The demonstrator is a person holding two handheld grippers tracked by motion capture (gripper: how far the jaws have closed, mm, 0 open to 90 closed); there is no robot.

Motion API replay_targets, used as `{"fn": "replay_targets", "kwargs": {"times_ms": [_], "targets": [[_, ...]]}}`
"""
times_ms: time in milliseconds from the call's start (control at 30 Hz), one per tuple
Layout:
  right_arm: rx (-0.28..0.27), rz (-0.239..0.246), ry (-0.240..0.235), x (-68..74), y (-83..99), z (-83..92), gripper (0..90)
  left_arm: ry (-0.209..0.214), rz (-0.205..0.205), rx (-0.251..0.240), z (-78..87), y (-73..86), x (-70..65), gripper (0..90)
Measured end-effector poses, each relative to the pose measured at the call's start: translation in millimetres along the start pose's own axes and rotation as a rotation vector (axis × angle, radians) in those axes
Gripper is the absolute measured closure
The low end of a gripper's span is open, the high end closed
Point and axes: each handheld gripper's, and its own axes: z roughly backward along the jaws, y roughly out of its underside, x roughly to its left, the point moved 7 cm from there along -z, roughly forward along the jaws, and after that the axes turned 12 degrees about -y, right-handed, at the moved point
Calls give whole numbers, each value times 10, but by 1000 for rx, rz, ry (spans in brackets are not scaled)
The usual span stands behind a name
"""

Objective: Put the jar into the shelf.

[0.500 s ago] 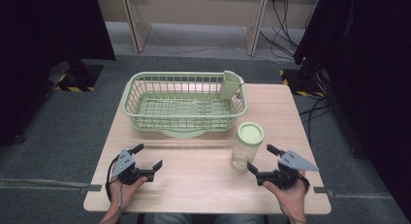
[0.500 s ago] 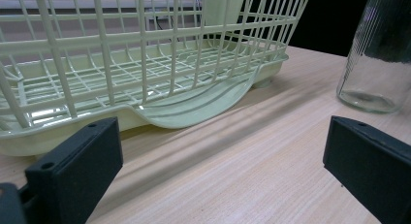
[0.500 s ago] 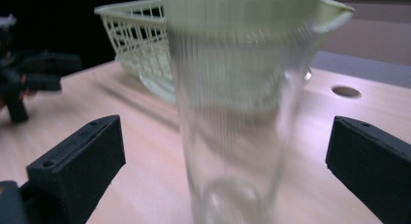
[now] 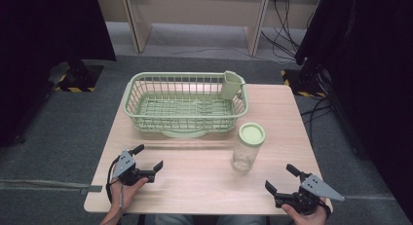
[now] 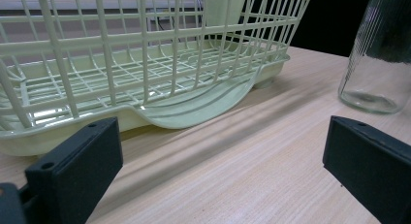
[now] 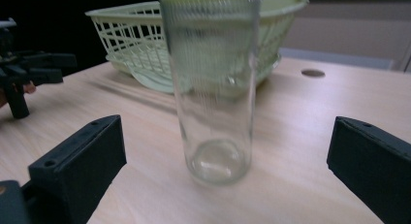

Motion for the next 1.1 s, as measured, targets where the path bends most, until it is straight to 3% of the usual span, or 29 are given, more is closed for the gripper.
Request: {"fn": "replay_targets", "kwargs": {"times_ms": [367, 500, 800, 1100], "targets": [[-42, 47, -40, -48, -463, -382, 9, 0, 2, 0, 1, 0, 3, 3], [-35, 59, -64, -107, -608, -630, 21, 0, 5, -3, 2, -1, 4, 3], [-24, 62, -88, -171, -736, -962, 64, 3, 4, -2, 2, -1, 3, 3], [-33, 64, -81, -213, -763, -1049, 112, 6, 6, -1, 1, -1, 3, 3]]}}
